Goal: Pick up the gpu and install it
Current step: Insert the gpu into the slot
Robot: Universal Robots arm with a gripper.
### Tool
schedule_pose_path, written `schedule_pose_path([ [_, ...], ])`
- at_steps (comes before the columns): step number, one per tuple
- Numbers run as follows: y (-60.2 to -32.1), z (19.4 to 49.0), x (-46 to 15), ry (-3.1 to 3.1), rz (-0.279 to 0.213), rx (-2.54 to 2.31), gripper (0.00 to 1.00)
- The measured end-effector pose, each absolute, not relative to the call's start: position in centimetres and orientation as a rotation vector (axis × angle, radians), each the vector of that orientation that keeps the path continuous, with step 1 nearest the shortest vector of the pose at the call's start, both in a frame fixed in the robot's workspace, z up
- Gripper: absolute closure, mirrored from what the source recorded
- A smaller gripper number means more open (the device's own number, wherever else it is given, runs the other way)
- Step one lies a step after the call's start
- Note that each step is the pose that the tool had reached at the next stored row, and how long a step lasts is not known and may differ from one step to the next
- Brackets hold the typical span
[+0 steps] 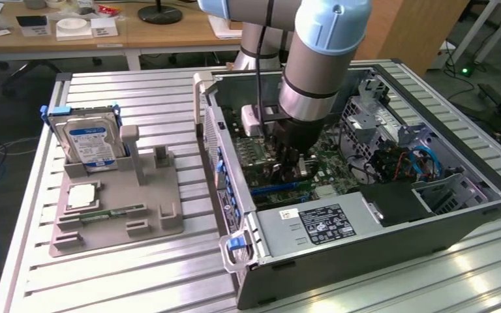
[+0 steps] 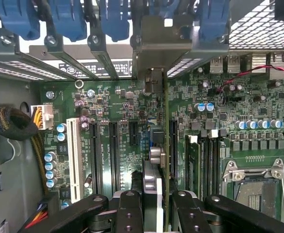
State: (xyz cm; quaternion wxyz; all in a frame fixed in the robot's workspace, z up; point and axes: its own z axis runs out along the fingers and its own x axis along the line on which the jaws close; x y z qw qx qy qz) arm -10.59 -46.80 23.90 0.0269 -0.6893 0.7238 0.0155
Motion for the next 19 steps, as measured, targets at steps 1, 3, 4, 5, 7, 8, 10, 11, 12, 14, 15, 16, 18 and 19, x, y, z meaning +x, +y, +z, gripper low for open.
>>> schedule_pose_path([
  [1, -46.80, 23.86, -10.60, 2.236, 0.049, -2.130, 0.72],
  [3, -46.80, 23.79, -10.63, 2.237, 0.052, -2.131, 0.72],
  [4, -46.80, 23.75, -10.64, 2.238, 0.053, -2.131, 0.72],
  [5, -46.79, 23.70, -10.65, 2.239, 0.055, -2.132, 0.72],
  [7, -46.79, 23.59, -10.66, 2.241, 0.058, -2.133, 0.72],
  [8, -46.80, 23.55, -10.65, 2.242, 0.059, -2.134, 0.72],
  [10, -46.80, 23.55, -10.65, 2.242, 0.059, -2.134, 0.72],
  [11, -46.80, 23.53, -10.65, 2.242, 0.059, -2.134, 0.72],
  [12, -46.80, 23.53, -10.65, 2.242, 0.059, -2.134, 0.72],
  [14, -46.79, 23.53, -10.65, 2.241, 0.059, -2.134, 0.72],
  [15, -46.75, 23.52, -10.65, 2.241, 0.060, -2.134, 0.72],
  [16, -46.72, 23.52, -10.65, 2.241, 0.059, -2.134, 0.72],
  [18, -46.69, 23.53, -10.65, 2.241, 0.059, -2.134, 0.72],
  [19, -46.68, 23.53, -10.65, 2.242, 0.059, -2.134, 0.72],
])
